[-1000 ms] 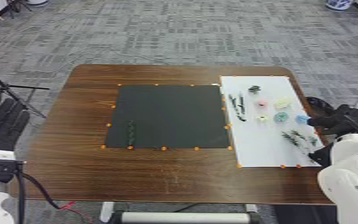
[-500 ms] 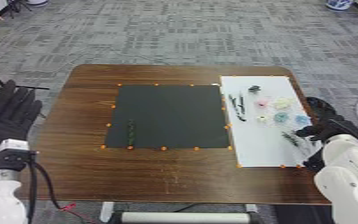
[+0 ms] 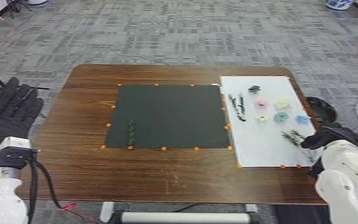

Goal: Arrange flowers

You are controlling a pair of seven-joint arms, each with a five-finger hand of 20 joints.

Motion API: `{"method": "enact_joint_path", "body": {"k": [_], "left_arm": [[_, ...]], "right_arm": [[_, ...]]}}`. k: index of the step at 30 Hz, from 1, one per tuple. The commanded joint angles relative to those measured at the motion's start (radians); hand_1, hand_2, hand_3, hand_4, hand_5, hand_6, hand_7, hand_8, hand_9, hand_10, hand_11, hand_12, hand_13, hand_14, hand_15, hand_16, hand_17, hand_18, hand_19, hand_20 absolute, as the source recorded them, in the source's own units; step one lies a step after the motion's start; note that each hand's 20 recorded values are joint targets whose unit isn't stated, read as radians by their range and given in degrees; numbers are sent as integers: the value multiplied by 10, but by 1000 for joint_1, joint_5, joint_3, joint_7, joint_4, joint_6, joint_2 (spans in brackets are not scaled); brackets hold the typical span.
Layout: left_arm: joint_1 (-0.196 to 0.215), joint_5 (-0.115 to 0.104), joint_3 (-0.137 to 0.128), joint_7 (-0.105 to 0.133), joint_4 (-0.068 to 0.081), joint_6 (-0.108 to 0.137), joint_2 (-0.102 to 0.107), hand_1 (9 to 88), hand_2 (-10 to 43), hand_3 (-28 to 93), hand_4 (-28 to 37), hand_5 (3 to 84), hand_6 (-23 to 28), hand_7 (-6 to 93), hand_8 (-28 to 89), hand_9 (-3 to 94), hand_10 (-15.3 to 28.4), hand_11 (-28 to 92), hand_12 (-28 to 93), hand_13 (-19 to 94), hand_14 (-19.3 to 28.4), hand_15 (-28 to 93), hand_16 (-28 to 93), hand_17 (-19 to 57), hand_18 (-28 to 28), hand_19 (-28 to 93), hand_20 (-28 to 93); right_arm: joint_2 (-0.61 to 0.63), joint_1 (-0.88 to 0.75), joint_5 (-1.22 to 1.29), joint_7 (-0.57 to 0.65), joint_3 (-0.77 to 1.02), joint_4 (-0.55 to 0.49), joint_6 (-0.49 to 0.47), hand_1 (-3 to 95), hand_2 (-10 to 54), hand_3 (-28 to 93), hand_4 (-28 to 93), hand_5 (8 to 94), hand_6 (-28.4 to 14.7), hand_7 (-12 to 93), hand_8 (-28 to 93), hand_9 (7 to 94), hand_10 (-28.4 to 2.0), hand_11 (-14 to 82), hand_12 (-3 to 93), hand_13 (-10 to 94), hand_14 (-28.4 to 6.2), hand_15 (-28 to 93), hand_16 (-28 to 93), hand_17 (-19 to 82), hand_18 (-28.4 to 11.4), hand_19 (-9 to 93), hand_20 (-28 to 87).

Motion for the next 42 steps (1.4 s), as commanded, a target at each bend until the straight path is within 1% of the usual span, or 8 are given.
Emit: {"method": "enact_joint_path", "body": {"k": [1,4,15,19,22,30,33,42], "left_arm": [[8,1,2,-7,-8,10,1,246,166,648,-283,391,79,58,-81,328,137,153,60,244,122,167,-54,-65,109,326,44],[5,-9,9,-13,-5,5,-1,246,165,652,-283,391,78,59,-81,328,137,153,60,244,122,168,-55,-64,109,325,44],[8,-12,11,-17,-3,10,-9,246,164,655,-283,390,79,58,-81,327,136,154,59,243,122,170,-55,-65,110,328,45],[7,-11,11,-20,-2,8,-4,248,163,655,-283,390,79,58,-81,326,136,153,59,242,123,170,-54,-65,110,328,45],[10,-12,11,-18,-4,9,-2,248,163,656,-283,390,80,58,-81,326,136,153,60,242,123,170,-54,-65,109,328,45],[25,-10,7,-19,-7,-3,-7,247,163,658,-283,390,80,57,-81,325,137,152,60,241,124,170,-52,-64,109,327,45],[40,-10,1,-11,-14,0,-13,247,162,658,-283,390,80,57,-81,325,137,153,60,241,125,170,-52,-64,109,327,45],[51,-8,2,-12,-17,-1,-23,248,163,656,-283,391,80,56,-81,325,137,153,60,241,125,169,-51,-66,110,329,46]], "right_arm": [[-23,-37,7,-17,17,33,40,431,-95,673,-282,674,-68,147,-93,625,-187,464,336,560,-190,746,411,253,-280,790,360],[-26,-45,-7,-35,14,43,62,437,-95,675,-282,683,-58,160,-95,634,-179,467,338,568,-182,742,415,260,-276,788,360],[-39,-51,-33,-71,-33,92,191,447,-95,716,-283,706,-38,199,-104,661,-162,492,346,594,-162,740,430,276,-266,786,362],[-43,-63,-40,-68,-31,96,204,516,-95,656,-282,729,-39,252,59,691,-142,444,453,623,-155,739,432,289,-263,787,363],[-44,-72,-40,-63,-28,95,212,539,-95,643,-278,735,-38,296,100,699,-138,431,479,629,-152,739,432,293,-262,787,363],[-44,-81,-47,-57,-30,93,257,554,-95,693,-246,733,-26,386,151,734,-127,369,560,647,-147,742,434,301,-261,791,363],[-39,-74,-56,-66,-33,91,273,554,-95,696,-232,730,-22,400,162,737,-126,365,568,650,-146,743,435,304,-261,793,363],[-21,-65,-41,-54,-21,23,367,527,-95,717,-189,714,-15,426,179,727,-128,373,567,651,-146,744,434,306,-263,800,360]]}}
